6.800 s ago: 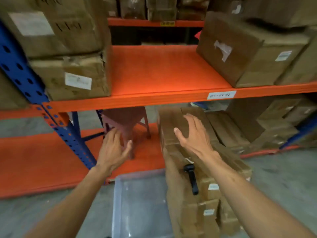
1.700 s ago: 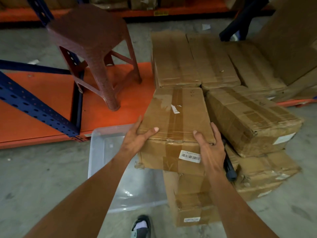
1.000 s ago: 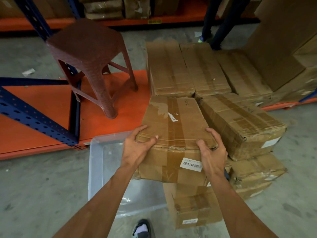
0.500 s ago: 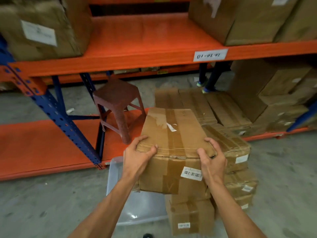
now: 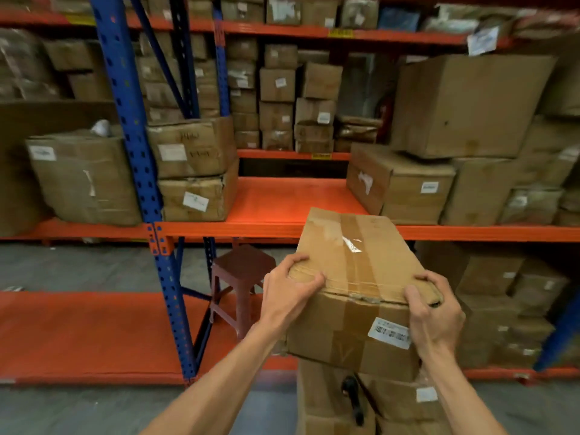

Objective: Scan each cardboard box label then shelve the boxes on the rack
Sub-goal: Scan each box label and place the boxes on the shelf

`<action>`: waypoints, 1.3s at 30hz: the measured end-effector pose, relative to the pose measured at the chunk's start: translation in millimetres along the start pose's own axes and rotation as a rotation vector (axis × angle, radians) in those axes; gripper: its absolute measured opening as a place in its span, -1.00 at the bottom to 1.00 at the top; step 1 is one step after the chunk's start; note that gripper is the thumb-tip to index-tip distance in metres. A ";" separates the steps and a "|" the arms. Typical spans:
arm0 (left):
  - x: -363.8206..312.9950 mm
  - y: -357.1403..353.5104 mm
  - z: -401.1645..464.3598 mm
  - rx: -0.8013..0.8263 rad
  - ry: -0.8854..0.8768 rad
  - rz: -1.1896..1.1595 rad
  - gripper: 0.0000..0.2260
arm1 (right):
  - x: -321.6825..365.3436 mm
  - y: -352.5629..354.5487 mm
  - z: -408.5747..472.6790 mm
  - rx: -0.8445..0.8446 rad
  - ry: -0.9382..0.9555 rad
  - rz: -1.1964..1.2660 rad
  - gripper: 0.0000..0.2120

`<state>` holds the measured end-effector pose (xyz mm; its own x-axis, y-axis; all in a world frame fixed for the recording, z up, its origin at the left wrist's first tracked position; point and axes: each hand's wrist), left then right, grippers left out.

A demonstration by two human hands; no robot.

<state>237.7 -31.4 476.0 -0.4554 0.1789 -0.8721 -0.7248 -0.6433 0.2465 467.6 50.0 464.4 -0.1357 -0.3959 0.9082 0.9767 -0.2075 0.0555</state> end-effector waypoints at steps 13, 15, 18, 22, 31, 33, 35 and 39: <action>-24.4 94.2 104.9 -0.176 -0.146 0.055 -0.48 | 79.7 -126.0 65.4 0.097 0.077 0.085 -0.68; -6.7 107.7 129.0 -0.202 -0.135 0.072 -0.49 | 74.4 -163.1 77.2 0.124 0.087 0.065 -0.68; 31.8 124.1 170.5 -0.223 -0.107 0.091 -0.52 | 57.6 -224.0 95.4 0.158 0.077 0.044 -0.69; 94.3 138.7 229.3 -0.204 -0.038 0.086 -0.57 | 19.6 -303.5 113.7 0.162 0.050 0.036 -0.75; 180.1 136.8 346.4 -0.132 -0.149 0.429 -0.60 | -23.2 -411.6 169.9 0.210 -0.011 -0.041 -0.69; 183.7 127.3 363.2 -0.180 -0.390 0.761 -0.67 | -21.7 -416.6 184.2 0.283 -0.051 -0.198 -0.66; 192.3 118.0 373.1 -0.210 -0.718 0.977 -0.63 | -25.9 -415.8 191.9 0.274 0.023 -0.453 -0.53; 232.4 114.2 365.6 -0.124 -0.920 1.089 -0.47 | -52.8 -413.5 162.8 0.216 0.653 -0.625 -0.32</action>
<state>-139.9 208.9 456.1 -0.9474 -0.0578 0.3149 0.2241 -0.8221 0.5234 98.0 302.4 461.0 -0.6503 -0.7072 0.2775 0.6957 -0.4077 0.5914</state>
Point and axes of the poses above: each hand's wrist, its own z-axis towards the middle knuckle, its own y-axis out of the back of the hand, x = y × z, and after that the axes turned 4 degrees about -y, right-handed
